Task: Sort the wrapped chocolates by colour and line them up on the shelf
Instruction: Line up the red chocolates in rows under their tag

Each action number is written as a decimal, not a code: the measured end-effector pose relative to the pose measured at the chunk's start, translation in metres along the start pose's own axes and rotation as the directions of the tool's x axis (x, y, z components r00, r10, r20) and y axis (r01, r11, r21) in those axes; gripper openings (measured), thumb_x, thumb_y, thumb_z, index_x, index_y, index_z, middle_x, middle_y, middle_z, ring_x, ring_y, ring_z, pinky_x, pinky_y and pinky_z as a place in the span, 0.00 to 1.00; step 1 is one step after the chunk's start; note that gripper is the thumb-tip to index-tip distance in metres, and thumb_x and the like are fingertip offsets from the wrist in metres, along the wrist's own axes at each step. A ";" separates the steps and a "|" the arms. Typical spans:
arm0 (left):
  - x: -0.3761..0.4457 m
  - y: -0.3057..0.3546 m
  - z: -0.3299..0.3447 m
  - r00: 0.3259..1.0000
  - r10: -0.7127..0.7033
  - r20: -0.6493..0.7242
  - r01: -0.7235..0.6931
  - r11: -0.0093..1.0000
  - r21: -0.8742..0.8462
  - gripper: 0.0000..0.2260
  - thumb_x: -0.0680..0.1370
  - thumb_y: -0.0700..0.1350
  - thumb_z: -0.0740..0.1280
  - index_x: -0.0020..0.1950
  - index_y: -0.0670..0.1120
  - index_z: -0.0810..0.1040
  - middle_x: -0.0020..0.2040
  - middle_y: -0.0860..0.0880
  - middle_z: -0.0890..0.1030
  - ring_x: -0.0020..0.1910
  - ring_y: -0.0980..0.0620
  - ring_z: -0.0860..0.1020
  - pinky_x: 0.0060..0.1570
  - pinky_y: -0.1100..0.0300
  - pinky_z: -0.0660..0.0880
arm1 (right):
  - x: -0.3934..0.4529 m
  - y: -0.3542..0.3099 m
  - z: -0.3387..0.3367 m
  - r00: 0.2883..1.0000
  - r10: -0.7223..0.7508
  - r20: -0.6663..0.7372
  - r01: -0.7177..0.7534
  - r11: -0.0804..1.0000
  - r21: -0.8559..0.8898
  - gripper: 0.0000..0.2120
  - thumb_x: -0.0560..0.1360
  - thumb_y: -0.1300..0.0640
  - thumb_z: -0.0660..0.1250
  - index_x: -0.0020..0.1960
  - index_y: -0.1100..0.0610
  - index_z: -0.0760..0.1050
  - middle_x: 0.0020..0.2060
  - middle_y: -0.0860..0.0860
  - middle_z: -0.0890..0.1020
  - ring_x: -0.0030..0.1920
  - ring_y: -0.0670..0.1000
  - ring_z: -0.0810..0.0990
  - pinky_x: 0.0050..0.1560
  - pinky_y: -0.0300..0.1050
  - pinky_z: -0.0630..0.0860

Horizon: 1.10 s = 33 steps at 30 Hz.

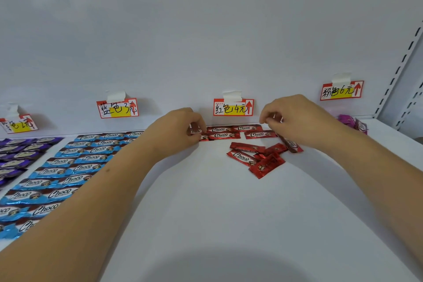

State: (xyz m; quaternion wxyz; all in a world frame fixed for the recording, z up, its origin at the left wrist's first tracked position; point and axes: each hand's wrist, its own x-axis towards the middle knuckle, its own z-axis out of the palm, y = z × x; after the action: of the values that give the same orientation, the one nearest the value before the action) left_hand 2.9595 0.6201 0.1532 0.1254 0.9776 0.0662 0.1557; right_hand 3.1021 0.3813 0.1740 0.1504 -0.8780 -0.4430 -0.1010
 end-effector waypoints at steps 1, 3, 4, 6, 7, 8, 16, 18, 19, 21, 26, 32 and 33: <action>0.000 0.000 0.000 1.000 0.009 0.008 -0.009 1.000 -0.006 0.08 0.77 0.44 0.68 0.53 0.53 0.82 0.49 0.54 0.77 0.45 0.56 0.76 0.49 0.54 0.77 | -0.001 0.002 -0.001 0.999 -0.003 0.044 0.002 1.000 0.005 0.12 0.77 0.58 0.63 0.49 0.44 0.82 0.46 0.43 0.82 0.45 0.47 0.80 0.49 0.49 0.79; -0.001 0.003 0.002 0.999 0.034 0.033 -0.033 0.999 -0.028 0.09 0.77 0.44 0.68 0.56 0.54 0.82 0.50 0.55 0.77 0.47 0.56 0.76 0.51 0.56 0.76 | -0.002 0.005 -0.001 0.992 -0.012 0.126 0.007 0.999 0.035 0.13 0.78 0.59 0.63 0.51 0.45 0.83 0.47 0.41 0.81 0.46 0.45 0.80 0.52 0.47 0.78; -0.002 0.004 0.002 0.998 0.044 0.047 -0.042 0.998 -0.041 0.11 0.78 0.45 0.67 0.57 0.55 0.82 0.52 0.55 0.76 0.49 0.56 0.76 0.52 0.59 0.75 | -0.002 0.005 0.000 0.988 -0.024 0.155 0.017 0.999 0.047 0.13 0.78 0.59 0.63 0.52 0.45 0.83 0.48 0.41 0.80 0.47 0.44 0.79 0.52 0.45 0.77; -0.003 0.006 0.004 0.994 0.065 0.086 -0.061 0.997 -0.045 0.13 0.78 0.44 0.65 0.60 0.57 0.81 0.54 0.57 0.75 0.51 0.58 0.75 0.53 0.63 0.71 | -0.003 0.005 0.003 0.980 -0.049 0.194 0.038 0.997 0.060 0.13 0.78 0.59 0.62 0.54 0.46 0.83 0.49 0.41 0.79 0.49 0.44 0.78 0.51 0.37 0.75; -0.003 0.007 0.005 0.991 0.076 0.108 -0.072 0.997 -0.036 0.14 0.79 0.44 0.64 0.62 0.57 0.80 0.54 0.58 0.74 0.51 0.58 0.74 0.53 0.65 0.69 | -0.003 0.005 0.003 0.977 -0.056 0.207 0.044 0.997 0.063 0.14 0.79 0.59 0.62 0.55 0.47 0.83 0.49 0.40 0.78 0.50 0.43 0.77 0.49 0.34 0.72; -0.004 0.008 0.005 0.988 0.085 0.125 -0.083 0.996 -0.024 0.15 0.79 0.43 0.64 0.62 0.57 0.80 0.55 0.58 0.74 0.52 0.59 0.74 0.52 0.65 0.68 | -0.003 0.005 0.004 0.975 -0.060 0.214 0.048 0.997 0.064 0.14 0.79 0.59 0.62 0.55 0.47 0.83 0.49 0.40 0.78 0.50 0.43 0.76 0.48 0.33 0.71; -0.003 0.007 0.003 0.987 0.068 0.147 -0.069 0.998 0.000 0.14 0.79 0.44 0.63 0.62 0.56 0.80 0.55 0.57 0.74 0.53 0.57 0.75 0.56 0.61 0.72 | -0.002 0.004 0.009 0.965 -0.071 0.251 0.046 0.994 0.102 0.13 0.79 0.56 0.62 0.58 0.46 0.82 0.54 0.43 0.78 0.53 0.45 0.77 0.57 0.46 0.76; -0.003 0.007 0.003 0.987 0.065 0.146 -0.066 0.998 0.000 0.14 0.80 0.44 0.63 0.63 0.56 0.80 0.56 0.57 0.74 0.53 0.57 0.74 0.55 0.63 0.71 | -0.003 0.002 0.009 0.962 -0.075 0.262 0.050 0.994 0.098 0.13 0.79 0.56 0.61 0.59 0.46 0.81 0.54 0.44 0.78 0.53 0.45 0.76 0.58 0.45 0.75; -0.003 0.008 0.003 0.987 0.065 0.145 -0.066 0.998 0.004 0.14 0.80 0.45 0.63 0.63 0.56 0.80 0.56 0.57 0.74 0.54 0.57 0.74 0.55 0.63 0.70 | -0.002 0.001 0.009 0.962 -0.082 0.261 0.060 0.994 0.091 0.14 0.79 0.56 0.62 0.60 0.47 0.81 0.55 0.44 0.78 0.54 0.45 0.76 0.58 0.44 0.74; -0.003 0.008 0.003 0.988 0.064 0.143 -0.066 0.998 0.009 0.14 0.80 0.45 0.63 0.63 0.56 0.80 0.56 0.57 0.74 0.54 0.57 0.74 0.55 0.63 0.70 | -0.002 -0.001 0.010 0.962 -0.094 0.256 0.075 0.994 0.084 0.14 0.79 0.56 0.62 0.60 0.48 0.81 0.55 0.45 0.79 0.55 0.45 0.76 0.59 0.42 0.72; -0.002 0.006 0.004 0.988 0.064 0.144 -0.065 0.998 0.004 0.14 0.80 0.45 0.63 0.63 0.56 0.80 0.56 0.58 0.74 0.54 0.57 0.74 0.56 0.62 0.71 | -0.001 0.000 0.011 0.962 -0.094 0.256 0.071 0.993 0.095 0.13 0.79 0.55 0.63 0.61 0.49 0.81 0.55 0.45 0.79 0.53 0.44 0.76 0.55 0.37 0.71; -0.004 0.007 0.005 0.989 0.085 0.121 -0.083 0.996 -0.022 0.17 0.79 0.45 0.63 0.66 0.57 0.77 0.58 0.58 0.73 0.56 0.58 0.74 0.60 0.61 0.71 | 0.001 0.003 0.018 0.977 -0.113 0.179 0.095 0.990 0.102 0.12 0.78 0.55 0.65 0.60 0.47 0.80 0.52 0.44 0.79 0.53 0.45 0.75 0.52 0.37 0.69; -0.004 0.007 0.005 0.988 0.088 0.126 -0.086 0.996 -0.024 0.17 0.79 0.45 0.63 0.67 0.58 0.76 0.58 0.58 0.73 0.57 0.58 0.74 0.60 0.60 0.71 | 0.001 0.003 0.019 0.977 -0.120 0.179 0.102 0.989 0.103 0.12 0.78 0.55 0.65 0.60 0.47 0.80 0.52 0.43 0.78 0.53 0.45 0.75 0.53 0.37 0.69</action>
State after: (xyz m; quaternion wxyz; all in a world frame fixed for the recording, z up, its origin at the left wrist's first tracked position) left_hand 2.9585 0.6117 0.1491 0.1315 0.9862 0.0139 0.0994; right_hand 3.1057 0.3875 0.1562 0.1434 -0.8495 -0.5077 -0.0069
